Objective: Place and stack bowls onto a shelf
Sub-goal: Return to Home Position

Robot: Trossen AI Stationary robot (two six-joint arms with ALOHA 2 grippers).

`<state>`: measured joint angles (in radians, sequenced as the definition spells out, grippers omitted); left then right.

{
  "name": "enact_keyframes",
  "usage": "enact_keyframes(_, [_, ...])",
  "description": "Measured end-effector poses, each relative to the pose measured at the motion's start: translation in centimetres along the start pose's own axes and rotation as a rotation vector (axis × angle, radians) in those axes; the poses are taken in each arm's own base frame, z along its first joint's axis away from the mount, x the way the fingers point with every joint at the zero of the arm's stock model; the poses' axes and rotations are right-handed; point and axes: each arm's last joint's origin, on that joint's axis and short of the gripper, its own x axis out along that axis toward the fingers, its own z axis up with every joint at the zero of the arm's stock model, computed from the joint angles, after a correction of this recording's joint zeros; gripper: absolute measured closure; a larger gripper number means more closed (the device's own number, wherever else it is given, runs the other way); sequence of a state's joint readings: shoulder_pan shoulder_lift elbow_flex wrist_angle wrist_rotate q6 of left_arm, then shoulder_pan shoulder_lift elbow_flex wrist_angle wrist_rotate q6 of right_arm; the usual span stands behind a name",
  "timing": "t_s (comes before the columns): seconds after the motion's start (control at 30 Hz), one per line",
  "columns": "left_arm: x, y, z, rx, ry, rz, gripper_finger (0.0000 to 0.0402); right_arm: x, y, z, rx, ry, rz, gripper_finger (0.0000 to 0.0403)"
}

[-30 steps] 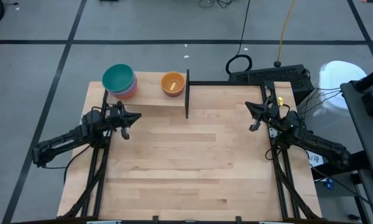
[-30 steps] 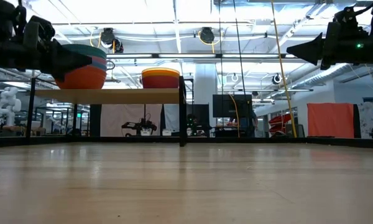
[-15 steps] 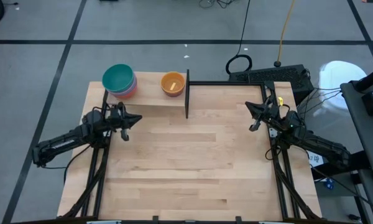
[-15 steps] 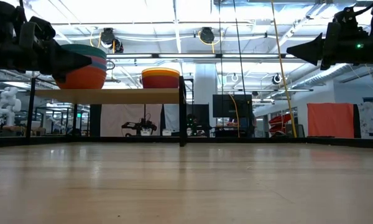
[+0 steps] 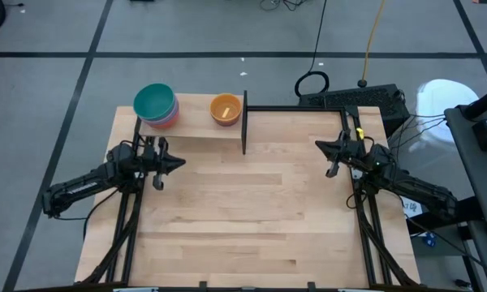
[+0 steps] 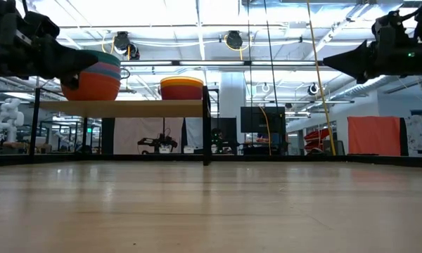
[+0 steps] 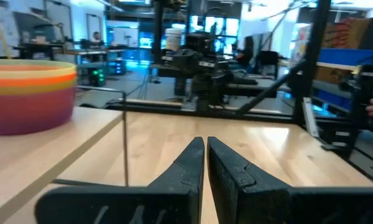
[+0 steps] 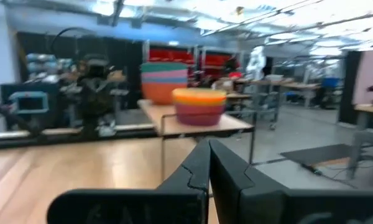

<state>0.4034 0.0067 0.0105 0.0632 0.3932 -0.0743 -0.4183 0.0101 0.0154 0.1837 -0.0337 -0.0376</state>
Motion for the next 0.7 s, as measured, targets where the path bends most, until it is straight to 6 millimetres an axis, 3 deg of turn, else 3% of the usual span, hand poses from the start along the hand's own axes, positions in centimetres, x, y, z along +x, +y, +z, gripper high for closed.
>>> enact_keyframes(0.33, [0.0,-0.06,0.01,-0.06,0.001,-0.019,0.0376,-0.02,0.09,-0.56,0.131,0.059,0.02,0.0403])
enact_keyframes(0.7, [0.0,-0.05,0.01,-0.062,0.001,-0.019,0.0376,-0.01,0.08,-0.52,0.133,0.054,0.02,0.0403])
